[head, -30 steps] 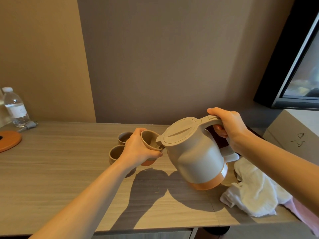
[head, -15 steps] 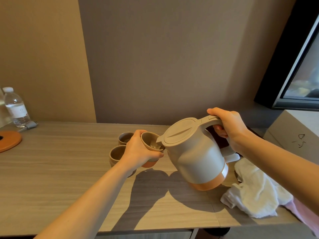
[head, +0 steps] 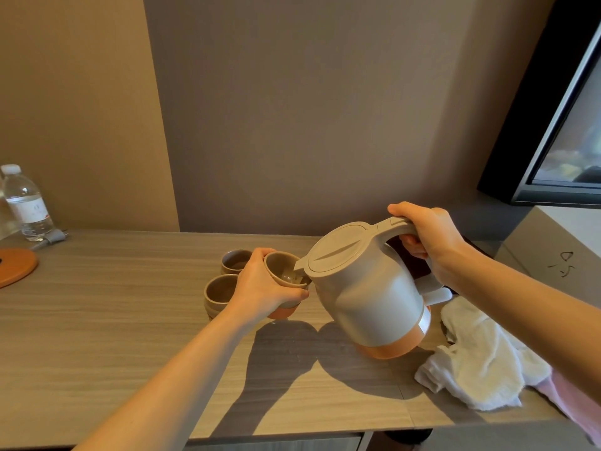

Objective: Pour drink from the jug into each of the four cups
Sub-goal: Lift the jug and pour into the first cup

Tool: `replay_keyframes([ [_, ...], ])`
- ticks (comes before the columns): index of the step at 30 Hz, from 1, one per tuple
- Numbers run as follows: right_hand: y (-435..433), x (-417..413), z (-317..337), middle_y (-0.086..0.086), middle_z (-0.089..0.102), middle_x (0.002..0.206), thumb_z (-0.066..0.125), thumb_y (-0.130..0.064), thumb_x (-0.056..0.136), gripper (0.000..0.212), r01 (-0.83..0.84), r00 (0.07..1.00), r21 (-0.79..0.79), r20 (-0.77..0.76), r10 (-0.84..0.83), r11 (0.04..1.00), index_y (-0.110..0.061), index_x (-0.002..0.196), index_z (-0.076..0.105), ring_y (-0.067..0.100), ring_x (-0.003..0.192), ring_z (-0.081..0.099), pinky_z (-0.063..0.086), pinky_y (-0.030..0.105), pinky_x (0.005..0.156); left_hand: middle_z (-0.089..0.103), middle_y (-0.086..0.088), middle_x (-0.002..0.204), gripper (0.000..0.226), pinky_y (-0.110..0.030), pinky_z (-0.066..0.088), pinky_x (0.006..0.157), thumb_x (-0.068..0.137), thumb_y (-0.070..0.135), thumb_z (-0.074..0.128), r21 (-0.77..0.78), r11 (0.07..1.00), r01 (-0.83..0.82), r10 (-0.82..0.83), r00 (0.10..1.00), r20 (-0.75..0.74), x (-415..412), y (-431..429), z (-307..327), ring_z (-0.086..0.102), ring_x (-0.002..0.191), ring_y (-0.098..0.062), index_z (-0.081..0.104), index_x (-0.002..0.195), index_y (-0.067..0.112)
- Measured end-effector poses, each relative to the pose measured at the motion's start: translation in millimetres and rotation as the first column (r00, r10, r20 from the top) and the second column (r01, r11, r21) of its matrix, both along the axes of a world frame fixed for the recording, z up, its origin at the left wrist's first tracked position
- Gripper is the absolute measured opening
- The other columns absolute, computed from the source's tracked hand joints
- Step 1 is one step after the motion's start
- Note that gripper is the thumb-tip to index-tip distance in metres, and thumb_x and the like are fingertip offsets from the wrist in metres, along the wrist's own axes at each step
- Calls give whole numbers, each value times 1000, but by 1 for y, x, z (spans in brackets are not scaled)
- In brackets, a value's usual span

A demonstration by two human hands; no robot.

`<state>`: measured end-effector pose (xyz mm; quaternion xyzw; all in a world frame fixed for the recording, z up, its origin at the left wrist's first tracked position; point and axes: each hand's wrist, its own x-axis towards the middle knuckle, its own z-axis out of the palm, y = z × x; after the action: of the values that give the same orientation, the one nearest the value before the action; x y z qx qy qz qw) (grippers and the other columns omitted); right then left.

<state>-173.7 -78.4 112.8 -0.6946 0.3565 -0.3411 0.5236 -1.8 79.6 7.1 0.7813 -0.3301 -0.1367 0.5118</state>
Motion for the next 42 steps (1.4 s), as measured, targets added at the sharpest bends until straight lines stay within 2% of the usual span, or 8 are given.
replay_keyframes([
  [5,-1,-1,2,-9,49,39,61,-35,86,29,-1,1000,-6,-6,1,1000,-10,71,60,8,47,42,35,20,51,49,7,121,84,-28,43,82,62,30,90,6,1000,-19,19,1000,-23,-2,-3,-2,50,109,-17,36,126,30],
  [12,-1,0,1,-5,50,45,61,-35,86,29,-7,1000,-14,-10,7,1000,-11,70,60,7,44,43,35,20,50,51,5,124,87,-29,43,81,60,33,91,8,1000,-30,30,999,-36,-1,-5,-8,50,111,-18,36,128,30],
  [16,-1,1,0,-9,45,36,60,-34,86,32,-26,999,-14,-22,26,1000,-10,66,59,4,32,40,33,22,51,51,5,125,89,-29,45,81,60,32,91,10,1000,-28,28,999,-33,0,-5,-10,50,112,-18,36,129,29],
  [25,-1,2,-1,-5,41,38,60,-32,86,34,-36,999,-34,-32,35,999,-8,63,56,5,32,36,32,23,50,50,7,122,91,-30,46,82,57,33,92,12,999,-31,32,998,-51,-1,-6,-18,49,111,-17,34,128,31],
  [30,0,2,-1,0,44,47,60,-33,86,32,-27,999,-43,-41,25,999,-7,67,59,8,42,38,33,24,53,50,5,124,93,-31,46,83,58,33,92,2,999,-32,32,997,-71,-2,-7,-20,49,111,-17,33,130,31],
  [36,3,2,1,4,45,54,59,-32,87,33,-12,998,-61,-57,8,998,-8,65,58,11,48,40,36,23,55,49,4,128,95,-39,51,92,57,35,92,4,999,-54,54,994,-95,-4,-8,-23,49,114,-19,32,130,33],
  [42,3,2,1,3,46,54,60,-32,87,33,-2,998,-58,-63,-1,998,-10,63,58,11,48,41,36,22,54,49,4,127,93,-40,50,94,58,34,92,-11,998,-59,58,992,-109,-6,-10,-24,48,113,-19,32,129,34],
])
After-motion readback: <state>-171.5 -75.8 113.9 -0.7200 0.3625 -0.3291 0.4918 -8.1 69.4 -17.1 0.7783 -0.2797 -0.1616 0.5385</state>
